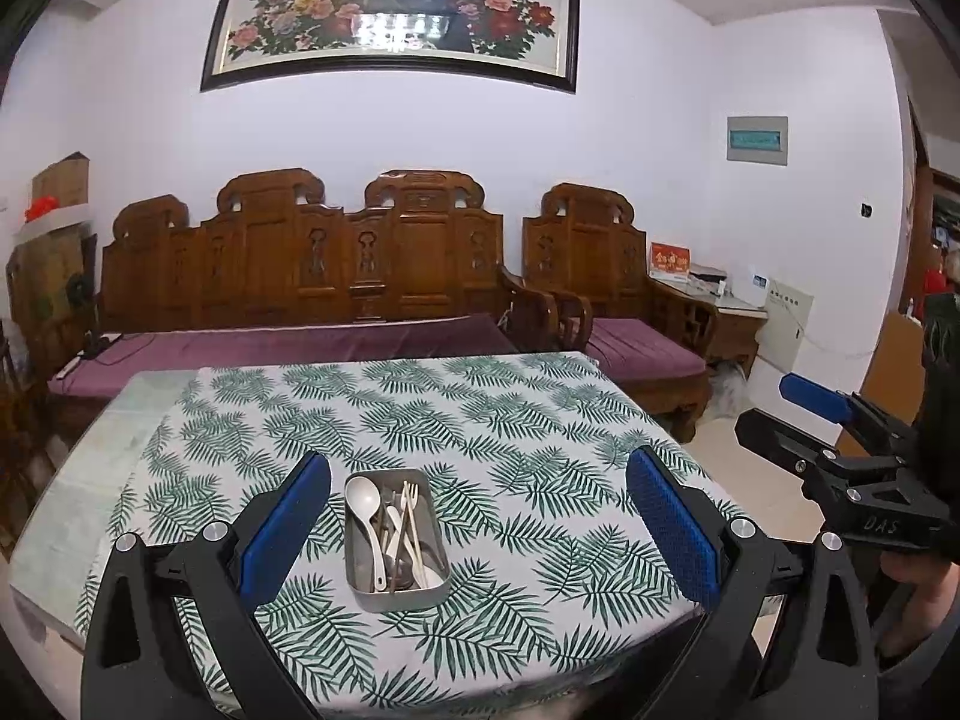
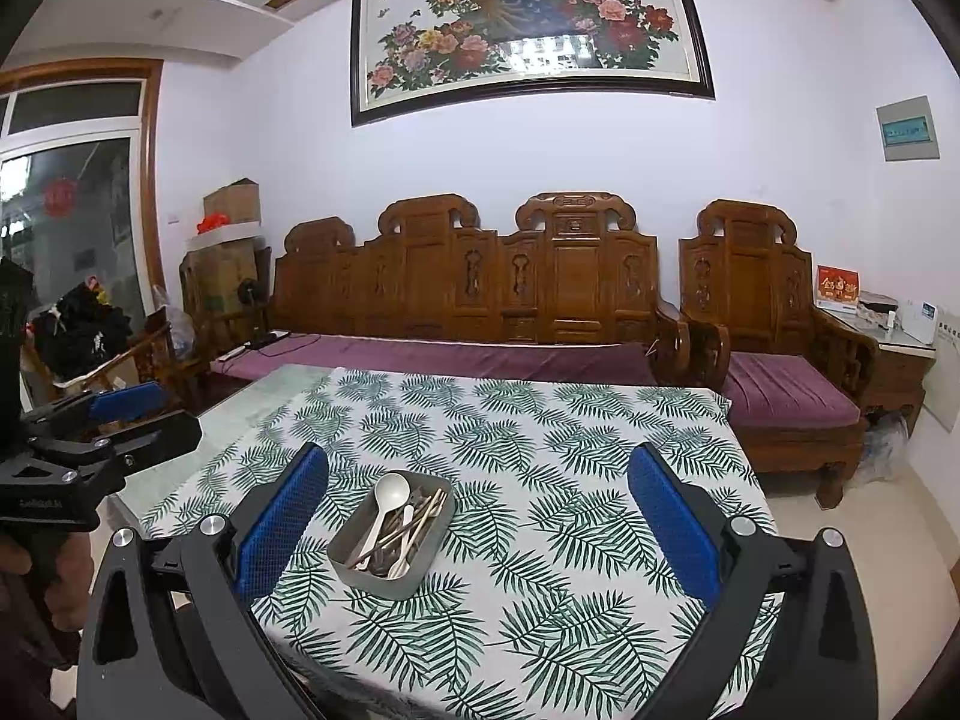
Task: Organize utensils
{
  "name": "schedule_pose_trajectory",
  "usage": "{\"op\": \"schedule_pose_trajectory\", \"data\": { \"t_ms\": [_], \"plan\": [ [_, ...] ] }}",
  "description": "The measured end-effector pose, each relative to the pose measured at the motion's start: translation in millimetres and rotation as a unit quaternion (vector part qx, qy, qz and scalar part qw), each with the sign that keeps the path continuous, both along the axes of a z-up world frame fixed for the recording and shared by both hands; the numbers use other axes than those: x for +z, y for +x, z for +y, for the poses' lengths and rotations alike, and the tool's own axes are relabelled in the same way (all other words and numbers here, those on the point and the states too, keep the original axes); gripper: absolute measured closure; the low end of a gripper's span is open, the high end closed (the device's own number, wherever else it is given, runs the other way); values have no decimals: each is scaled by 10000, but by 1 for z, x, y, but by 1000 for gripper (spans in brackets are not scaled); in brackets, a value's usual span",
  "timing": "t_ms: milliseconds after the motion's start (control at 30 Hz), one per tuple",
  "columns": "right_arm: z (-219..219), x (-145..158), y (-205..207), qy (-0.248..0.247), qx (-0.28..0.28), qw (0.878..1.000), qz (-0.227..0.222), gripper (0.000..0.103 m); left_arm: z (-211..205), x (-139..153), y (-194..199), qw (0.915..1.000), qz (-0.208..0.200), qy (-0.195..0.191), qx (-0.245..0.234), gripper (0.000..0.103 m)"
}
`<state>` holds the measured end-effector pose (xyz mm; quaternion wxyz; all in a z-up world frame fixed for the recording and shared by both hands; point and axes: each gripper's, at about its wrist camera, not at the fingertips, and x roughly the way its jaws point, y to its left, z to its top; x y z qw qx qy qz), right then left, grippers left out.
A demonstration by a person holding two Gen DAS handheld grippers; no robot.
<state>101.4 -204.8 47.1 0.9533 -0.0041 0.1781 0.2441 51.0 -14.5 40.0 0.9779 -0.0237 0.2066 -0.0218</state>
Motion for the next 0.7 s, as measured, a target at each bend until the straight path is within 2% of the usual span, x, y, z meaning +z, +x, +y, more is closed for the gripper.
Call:
{"op": "schedule_pose_trajectory", "data": {
  "t_ms": [700],
  "plan": [
    [3,-5,0,26,14,10000,33,3,0,-2,-1,10000,5,16,45,8]
  ]
}}
